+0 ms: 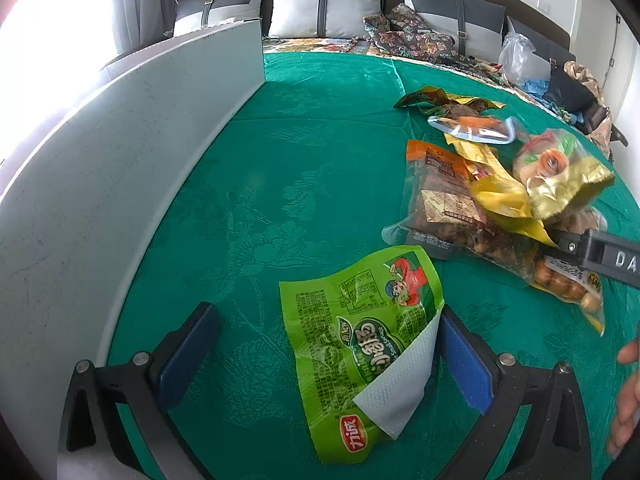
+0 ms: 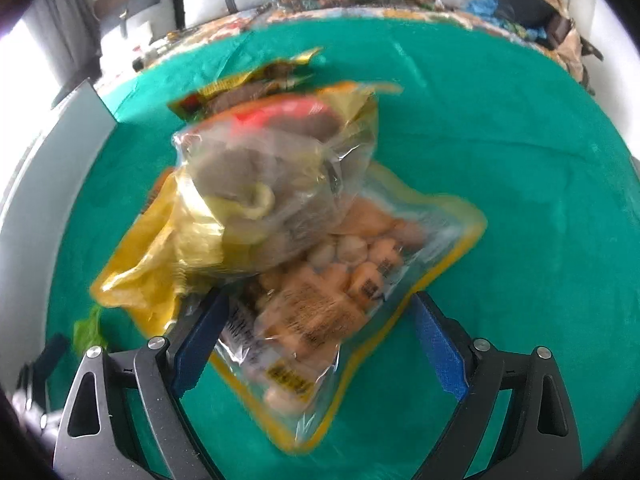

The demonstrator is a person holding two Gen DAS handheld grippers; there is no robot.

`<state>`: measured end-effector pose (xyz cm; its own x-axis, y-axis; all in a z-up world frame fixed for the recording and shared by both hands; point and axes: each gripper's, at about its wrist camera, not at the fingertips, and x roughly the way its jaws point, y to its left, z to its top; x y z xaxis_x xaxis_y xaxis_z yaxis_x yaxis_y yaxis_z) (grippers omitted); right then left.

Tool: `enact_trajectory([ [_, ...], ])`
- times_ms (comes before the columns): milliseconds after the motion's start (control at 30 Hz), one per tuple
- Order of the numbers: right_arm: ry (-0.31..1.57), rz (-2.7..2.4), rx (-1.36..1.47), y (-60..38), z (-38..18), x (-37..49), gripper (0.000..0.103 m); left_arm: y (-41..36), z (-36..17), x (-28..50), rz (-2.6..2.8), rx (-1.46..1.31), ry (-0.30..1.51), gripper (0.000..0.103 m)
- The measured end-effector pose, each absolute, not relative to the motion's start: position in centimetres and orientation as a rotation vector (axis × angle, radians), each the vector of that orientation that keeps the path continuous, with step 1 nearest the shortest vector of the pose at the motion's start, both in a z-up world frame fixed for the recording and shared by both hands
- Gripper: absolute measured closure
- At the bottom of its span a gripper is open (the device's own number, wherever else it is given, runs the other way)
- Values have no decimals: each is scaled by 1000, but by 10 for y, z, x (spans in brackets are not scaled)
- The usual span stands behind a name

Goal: Organize snacks

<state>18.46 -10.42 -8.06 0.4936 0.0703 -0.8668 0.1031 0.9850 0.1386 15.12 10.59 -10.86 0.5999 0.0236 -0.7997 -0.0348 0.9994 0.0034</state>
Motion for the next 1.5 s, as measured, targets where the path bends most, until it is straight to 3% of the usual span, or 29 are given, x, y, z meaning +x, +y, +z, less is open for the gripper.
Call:
enact_trajectory([
  [233, 1037, 92, 49, -139, -82, 152, 18, 106, -109, 151, 34, -11, 926, 0],
  [467, 1070, 154, -7, -188, -84, 108, 14, 106, -109, 151, 35, -9, 927, 0],
  [900, 905, 111, -27, -186, -94, 85, 9, 106, -109, 151, 35, -8, 927, 0],
  [1500, 894, 108, -22, -189, -94, 76, 9, 106, -109, 151, 0, 12, 950, 0],
])
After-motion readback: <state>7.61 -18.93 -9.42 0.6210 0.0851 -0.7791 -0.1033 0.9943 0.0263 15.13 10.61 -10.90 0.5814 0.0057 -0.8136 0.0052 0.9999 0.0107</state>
